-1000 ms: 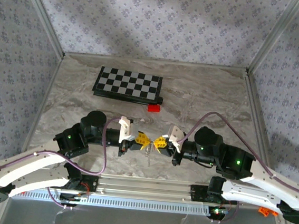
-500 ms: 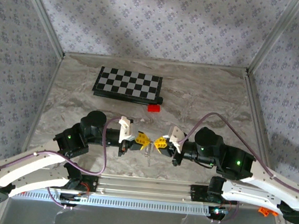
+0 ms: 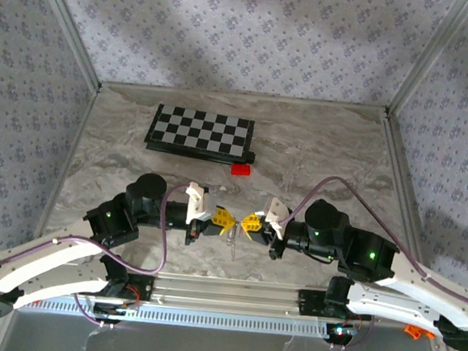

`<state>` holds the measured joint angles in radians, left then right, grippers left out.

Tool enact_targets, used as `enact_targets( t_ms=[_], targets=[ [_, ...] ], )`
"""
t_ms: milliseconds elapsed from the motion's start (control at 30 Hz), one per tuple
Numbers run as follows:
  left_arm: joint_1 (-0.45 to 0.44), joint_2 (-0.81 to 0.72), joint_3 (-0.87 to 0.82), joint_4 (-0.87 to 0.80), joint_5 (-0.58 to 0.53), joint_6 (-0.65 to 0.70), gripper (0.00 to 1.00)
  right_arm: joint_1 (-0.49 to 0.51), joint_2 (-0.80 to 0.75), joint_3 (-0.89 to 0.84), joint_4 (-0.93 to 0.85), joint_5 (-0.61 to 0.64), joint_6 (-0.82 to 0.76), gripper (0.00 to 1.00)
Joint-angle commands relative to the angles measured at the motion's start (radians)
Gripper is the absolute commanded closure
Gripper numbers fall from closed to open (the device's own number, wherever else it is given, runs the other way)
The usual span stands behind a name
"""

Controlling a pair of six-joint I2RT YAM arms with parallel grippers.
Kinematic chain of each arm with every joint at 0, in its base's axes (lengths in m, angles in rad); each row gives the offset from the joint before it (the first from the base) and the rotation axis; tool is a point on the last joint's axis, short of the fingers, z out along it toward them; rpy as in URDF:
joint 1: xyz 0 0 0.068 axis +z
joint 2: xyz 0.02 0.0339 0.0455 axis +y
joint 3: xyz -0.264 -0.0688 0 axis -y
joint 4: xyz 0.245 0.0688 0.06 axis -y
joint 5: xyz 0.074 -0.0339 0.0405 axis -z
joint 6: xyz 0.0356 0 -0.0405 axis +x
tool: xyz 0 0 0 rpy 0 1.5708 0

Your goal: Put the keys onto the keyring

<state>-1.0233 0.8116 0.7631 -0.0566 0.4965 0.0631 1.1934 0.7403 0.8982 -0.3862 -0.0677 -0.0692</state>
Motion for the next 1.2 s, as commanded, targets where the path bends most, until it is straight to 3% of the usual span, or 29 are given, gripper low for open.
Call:
enact_targets(
  t_ms=[0,1167],
  targets=[
    [-0.009,-0.014,0.015,0.035,-0.001,0.011,1.00,-0.005,-0.002,-0.005,0.031,-0.011,-0.014,1.00],
    [-0.009,-0.015,0.017,0.035,-0.008,0.015,1.00,-0.001,-0.021,-0.013,0.022,-0.004,0.002,1.00]
  ],
)
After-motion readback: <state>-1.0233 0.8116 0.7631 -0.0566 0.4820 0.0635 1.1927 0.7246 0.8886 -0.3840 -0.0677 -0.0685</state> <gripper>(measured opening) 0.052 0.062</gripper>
